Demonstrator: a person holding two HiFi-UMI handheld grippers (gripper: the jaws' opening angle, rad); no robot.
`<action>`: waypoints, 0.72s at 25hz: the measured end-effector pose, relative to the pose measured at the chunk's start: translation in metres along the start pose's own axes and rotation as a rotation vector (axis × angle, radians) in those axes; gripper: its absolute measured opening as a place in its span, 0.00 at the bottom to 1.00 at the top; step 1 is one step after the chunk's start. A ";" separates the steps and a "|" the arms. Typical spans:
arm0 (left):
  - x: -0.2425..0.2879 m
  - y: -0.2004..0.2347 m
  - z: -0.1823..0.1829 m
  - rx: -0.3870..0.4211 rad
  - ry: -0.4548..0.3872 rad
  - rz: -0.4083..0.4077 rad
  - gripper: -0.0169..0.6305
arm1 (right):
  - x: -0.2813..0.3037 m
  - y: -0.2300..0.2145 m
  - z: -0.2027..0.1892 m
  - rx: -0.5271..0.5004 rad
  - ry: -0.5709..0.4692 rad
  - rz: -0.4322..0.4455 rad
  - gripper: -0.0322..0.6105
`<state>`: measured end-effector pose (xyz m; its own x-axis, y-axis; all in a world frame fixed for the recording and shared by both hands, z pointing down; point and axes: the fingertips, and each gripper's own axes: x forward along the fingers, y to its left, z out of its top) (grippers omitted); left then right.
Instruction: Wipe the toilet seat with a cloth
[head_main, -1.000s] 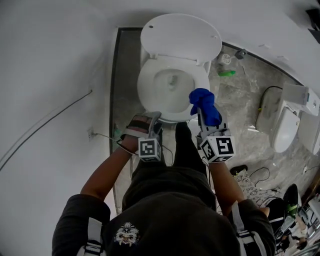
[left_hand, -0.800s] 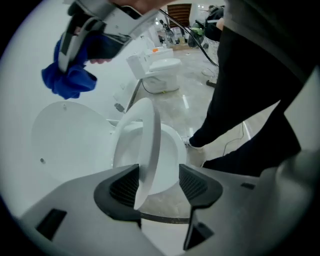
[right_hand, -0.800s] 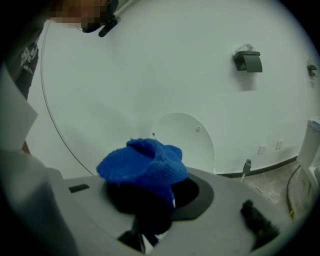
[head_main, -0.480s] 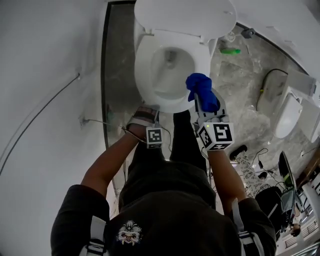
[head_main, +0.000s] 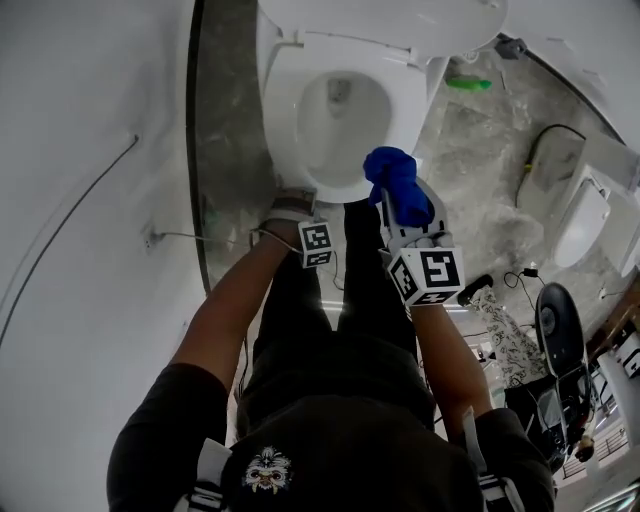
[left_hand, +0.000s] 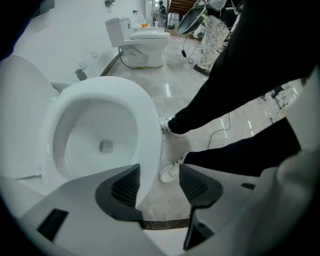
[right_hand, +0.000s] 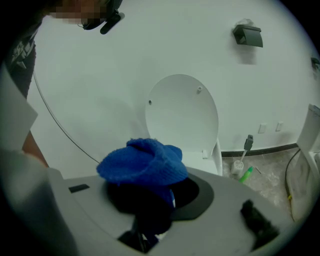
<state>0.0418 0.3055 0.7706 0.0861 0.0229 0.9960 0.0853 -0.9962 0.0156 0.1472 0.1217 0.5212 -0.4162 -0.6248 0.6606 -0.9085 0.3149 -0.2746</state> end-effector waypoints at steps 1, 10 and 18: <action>0.002 0.002 0.000 0.007 -0.005 0.019 0.38 | 0.000 0.001 -0.002 -0.001 0.004 0.001 0.20; -0.026 0.024 0.011 -0.189 -0.136 0.087 0.38 | 0.010 0.003 -0.017 -0.035 0.044 -0.001 0.20; -0.125 0.109 -0.009 -0.857 -0.370 0.219 0.09 | 0.053 -0.004 -0.013 -0.050 0.072 -0.001 0.20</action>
<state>0.0316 0.1928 0.6484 0.3343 -0.2924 0.8960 -0.7124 -0.7008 0.0371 0.1292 0.0962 0.5661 -0.4099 -0.5725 0.7101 -0.9052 0.3507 -0.2399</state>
